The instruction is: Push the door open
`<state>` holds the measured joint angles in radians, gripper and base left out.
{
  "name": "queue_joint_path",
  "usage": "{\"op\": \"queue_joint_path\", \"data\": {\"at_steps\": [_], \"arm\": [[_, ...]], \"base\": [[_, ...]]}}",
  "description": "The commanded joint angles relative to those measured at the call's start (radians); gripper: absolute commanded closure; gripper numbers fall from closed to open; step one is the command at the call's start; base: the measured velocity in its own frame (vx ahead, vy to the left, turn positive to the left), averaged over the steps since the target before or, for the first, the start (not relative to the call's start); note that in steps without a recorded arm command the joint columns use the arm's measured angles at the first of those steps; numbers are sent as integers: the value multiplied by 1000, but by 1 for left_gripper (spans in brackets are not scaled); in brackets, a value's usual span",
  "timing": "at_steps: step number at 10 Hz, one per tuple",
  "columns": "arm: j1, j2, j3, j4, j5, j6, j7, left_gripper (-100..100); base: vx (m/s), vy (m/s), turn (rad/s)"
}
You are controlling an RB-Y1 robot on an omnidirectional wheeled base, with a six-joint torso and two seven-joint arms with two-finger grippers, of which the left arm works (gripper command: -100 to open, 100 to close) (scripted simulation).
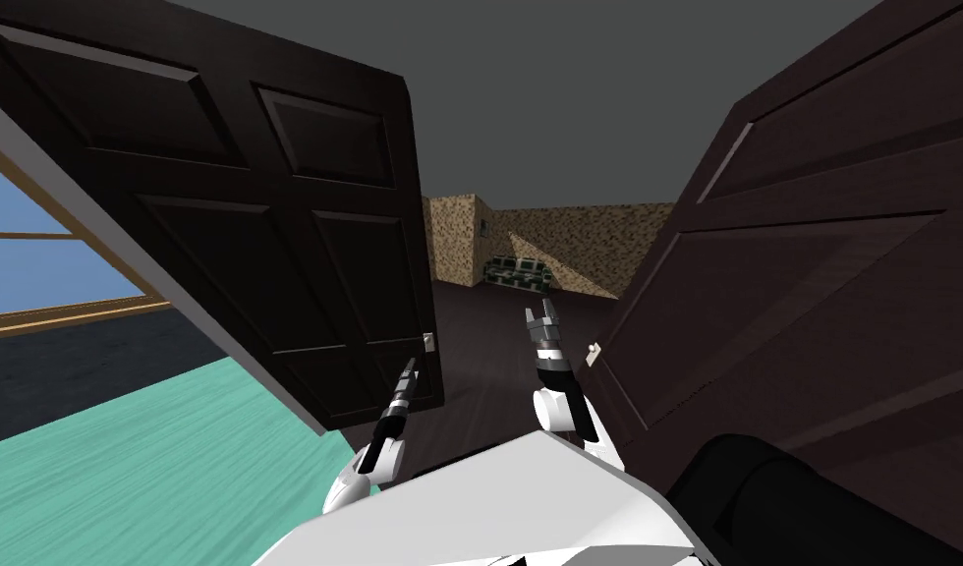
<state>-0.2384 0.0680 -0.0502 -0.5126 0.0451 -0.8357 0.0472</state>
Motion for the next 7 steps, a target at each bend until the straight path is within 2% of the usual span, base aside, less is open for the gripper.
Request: {"op": "queue_joint_path", "data": {"at_steps": [1,3,7], "arm": [[0,0,0,0,0,0,0,-100],[4,5,3,0,2,-5,-3,-100],[9,7,11,4,7,-21,-10,-100]], "base": [[-105,-22,13],[156,-28,-32],[240,-19,-29]]}}
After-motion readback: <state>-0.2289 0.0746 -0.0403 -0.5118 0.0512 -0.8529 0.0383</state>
